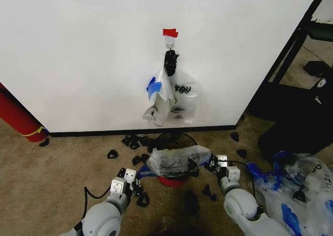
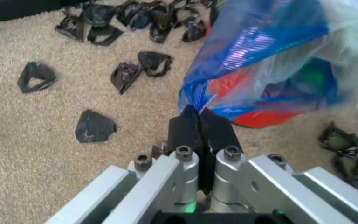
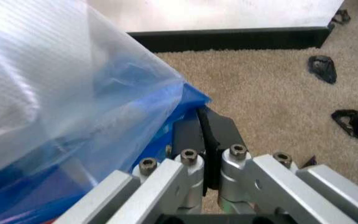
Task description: Pick up the garbage bag from the wall and place it over the trash bin.
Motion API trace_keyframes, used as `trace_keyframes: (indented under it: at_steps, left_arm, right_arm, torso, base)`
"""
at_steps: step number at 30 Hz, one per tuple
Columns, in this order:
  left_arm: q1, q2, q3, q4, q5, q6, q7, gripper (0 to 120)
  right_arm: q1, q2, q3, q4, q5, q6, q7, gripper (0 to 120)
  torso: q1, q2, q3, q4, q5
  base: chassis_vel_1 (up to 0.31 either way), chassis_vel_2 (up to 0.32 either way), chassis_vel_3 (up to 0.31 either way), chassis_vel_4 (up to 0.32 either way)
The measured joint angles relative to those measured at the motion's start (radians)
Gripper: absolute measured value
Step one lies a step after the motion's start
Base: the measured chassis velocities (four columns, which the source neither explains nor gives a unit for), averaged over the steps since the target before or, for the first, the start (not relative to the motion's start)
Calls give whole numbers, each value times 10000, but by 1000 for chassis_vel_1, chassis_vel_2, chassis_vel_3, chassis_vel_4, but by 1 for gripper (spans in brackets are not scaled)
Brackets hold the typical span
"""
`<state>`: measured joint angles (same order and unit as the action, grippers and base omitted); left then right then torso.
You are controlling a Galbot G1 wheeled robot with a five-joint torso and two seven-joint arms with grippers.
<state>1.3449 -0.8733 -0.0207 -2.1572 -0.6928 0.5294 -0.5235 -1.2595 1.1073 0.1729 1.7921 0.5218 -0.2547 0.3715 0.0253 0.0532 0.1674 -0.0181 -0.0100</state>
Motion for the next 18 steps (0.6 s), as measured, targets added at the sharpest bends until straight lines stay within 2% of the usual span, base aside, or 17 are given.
trace_keyframes:
  at_steps: [3, 9, 10, 14, 15, 16, 18]
  left_arm:
    - [159, 26, -100, -285, 29, 4, 1, 8]
    - [759, 77, -450, -1567, 460, 90, -50, 34]
    - [759, 77, -450, -1567, 460, 90, -50, 34]
    - [1357, 79, -622, -2102, 864, 86, -66, 51]
    - [1570, 72, -672, -2228, 962, 56, -69, 54]
    - [1570, 72, -672, -2228, 962, 56, -69, 54]
    - [1931, 45, -754, -2437, 1134, -17, -79, 63]
  right_arm:
    - [-234, -68, 107, 302, -43, 102, -27, 4]
    - [-1205, -354, 630, 1450, -486, 472, -244, 31]
    - [-1205, -354, 630, 1450, -486, 472, -244, 31]
    - [-1850, -451, 1075, 2058, -912, 649, -441, 46]
    - [-2018, -459, 1179, 2172, -1045, 749, -518, 51]
    - [-2018, -459, 1179, 2172, -1045, 749, -518, 51]
    - [-2289, -459, 1354, 2353, -1265, 959, -709, 59]
  torso:
    - [0, 0, -1, 0, 0]
    - [-1, 0, -2, -2, 0]
    - [-1, 0, -2, -2, 0]
    - [-1, 0, -2, -2, 0]
    - [-1, 0, -2, -1, 0]
    - [-1, 0, -2, -1, 0]
    - [-1, 1, -2, 0, 1]
  base:
    - [0, 0, 0, 0]
    - [0, 0, 0, 0]
    - [0, 0, 0, 0]
    - [0, 0, 0, 0]
    - [0, 0, 0, 0]
    - [0, 0, 0, 0]
    - [0, 0, 0, 0]
